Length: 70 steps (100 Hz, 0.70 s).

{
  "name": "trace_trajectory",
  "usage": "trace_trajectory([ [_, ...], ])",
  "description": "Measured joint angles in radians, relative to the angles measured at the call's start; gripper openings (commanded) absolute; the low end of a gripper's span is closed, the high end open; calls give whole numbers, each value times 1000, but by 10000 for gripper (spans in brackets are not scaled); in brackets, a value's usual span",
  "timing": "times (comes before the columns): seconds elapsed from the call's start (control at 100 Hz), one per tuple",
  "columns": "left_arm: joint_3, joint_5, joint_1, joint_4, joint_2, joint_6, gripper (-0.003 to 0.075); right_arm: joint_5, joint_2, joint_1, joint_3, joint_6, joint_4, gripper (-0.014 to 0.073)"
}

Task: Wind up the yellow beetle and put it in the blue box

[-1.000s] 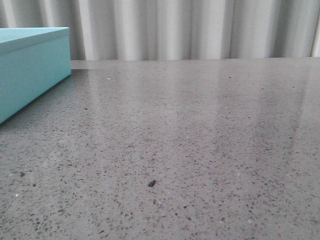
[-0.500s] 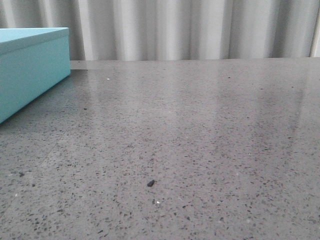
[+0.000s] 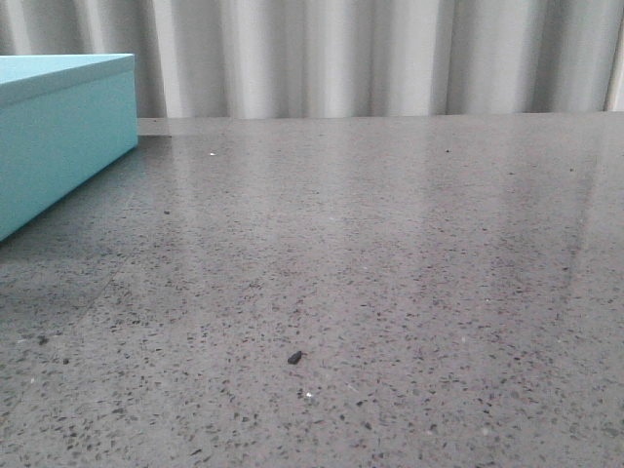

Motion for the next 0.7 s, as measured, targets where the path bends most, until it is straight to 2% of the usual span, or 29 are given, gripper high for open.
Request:
trace_trajectory([
  [0.12,134,-136,-52,-6,-122,6,-21,0,0,0,0,0,0,-41],
  [0.29,306,-302,-62,-19,-273,7,-21,-1,0,0,0,0,-38,-41],
  [0.45,430,-346,-62,-25,-384,7,-21,-24,-2,0,0,0,-121,-41],
  [0.7,542,-356,-62,-27,-544,10,-21,-60,-4,0,10,-2,-140,-41],
])
